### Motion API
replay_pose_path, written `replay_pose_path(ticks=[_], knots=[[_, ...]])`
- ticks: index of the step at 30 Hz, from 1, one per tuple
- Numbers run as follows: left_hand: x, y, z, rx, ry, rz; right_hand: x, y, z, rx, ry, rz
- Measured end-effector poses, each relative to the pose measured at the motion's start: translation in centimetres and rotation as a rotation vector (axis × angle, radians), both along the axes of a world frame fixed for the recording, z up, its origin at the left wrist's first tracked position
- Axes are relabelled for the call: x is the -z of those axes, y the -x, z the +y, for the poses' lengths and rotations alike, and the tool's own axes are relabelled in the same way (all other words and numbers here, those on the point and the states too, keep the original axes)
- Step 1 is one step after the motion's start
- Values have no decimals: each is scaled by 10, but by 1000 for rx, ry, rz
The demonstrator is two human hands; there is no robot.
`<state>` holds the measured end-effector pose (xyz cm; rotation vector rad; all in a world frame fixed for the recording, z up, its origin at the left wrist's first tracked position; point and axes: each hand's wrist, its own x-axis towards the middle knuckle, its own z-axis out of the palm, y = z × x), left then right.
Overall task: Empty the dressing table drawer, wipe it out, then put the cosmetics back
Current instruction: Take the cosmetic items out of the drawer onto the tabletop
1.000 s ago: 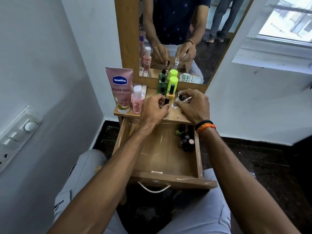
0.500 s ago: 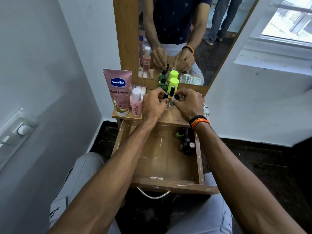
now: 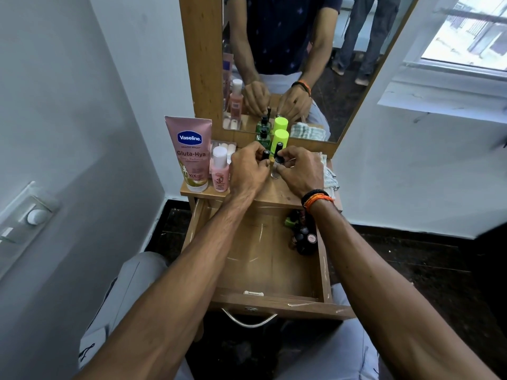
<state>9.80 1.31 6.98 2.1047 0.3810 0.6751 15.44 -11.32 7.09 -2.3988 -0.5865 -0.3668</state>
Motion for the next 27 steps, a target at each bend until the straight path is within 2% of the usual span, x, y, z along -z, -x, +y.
replay_pose_path(ticks=[27], knots=[[10,-5,-6,-79,-26,-28,5,2,3,27,-25,-39]])
